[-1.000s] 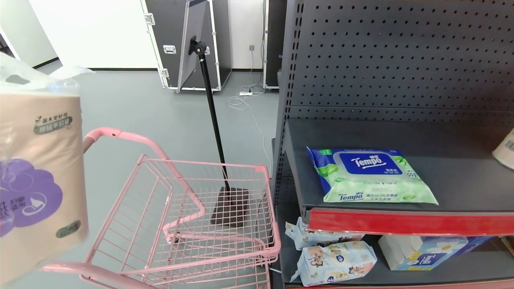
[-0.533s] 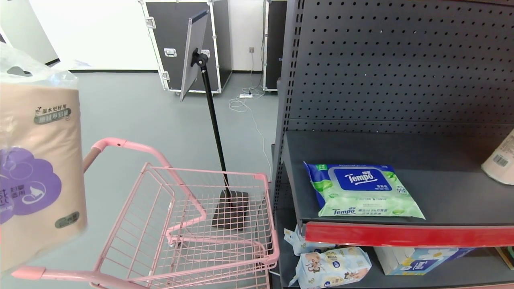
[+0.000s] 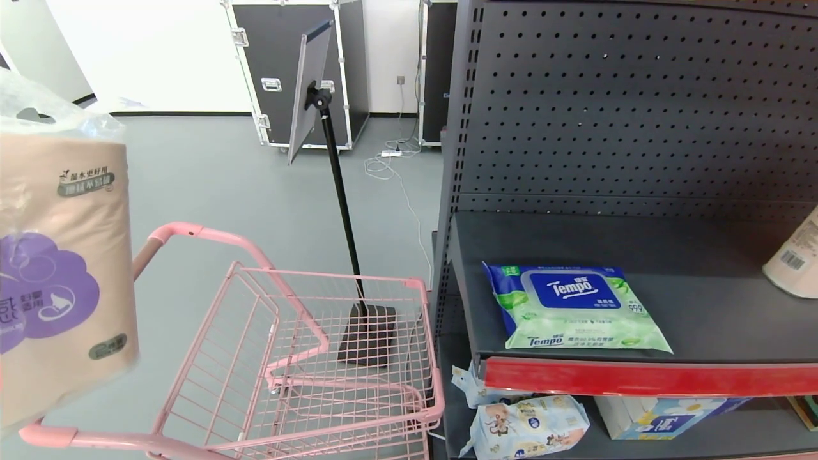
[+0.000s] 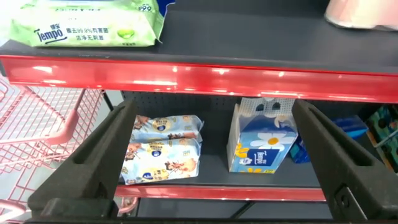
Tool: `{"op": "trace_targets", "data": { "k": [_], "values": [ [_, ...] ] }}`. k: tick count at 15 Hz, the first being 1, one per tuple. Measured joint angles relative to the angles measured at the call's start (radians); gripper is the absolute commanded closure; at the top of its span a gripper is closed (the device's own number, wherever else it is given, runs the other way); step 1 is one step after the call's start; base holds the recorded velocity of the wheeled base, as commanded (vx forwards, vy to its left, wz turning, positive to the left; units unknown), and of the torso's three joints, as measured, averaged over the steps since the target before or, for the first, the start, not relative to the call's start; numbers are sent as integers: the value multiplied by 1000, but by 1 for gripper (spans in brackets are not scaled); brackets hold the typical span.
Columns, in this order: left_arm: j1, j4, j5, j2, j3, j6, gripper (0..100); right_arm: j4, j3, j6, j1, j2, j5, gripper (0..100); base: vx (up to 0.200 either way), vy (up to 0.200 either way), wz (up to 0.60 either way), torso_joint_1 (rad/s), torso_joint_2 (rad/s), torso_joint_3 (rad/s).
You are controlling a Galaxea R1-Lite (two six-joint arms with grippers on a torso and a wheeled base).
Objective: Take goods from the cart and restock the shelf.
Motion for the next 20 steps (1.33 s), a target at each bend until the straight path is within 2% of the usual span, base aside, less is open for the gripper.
{"op": "trace_targets", "data": {
  "k": [8, 20],
  "values": [
    [0, 0, -1, -1, -13, 9, 100, 0, 0, 0, 0, 0, 0, 0, 0, 0, 0, 0, 0, 0],
    [0, 2, 2, -6, 10, 17, 100, 0, 0, 0, 0, 0, 0, 0, 0, -200, 0, 2, 0, 2]
  ]
}}
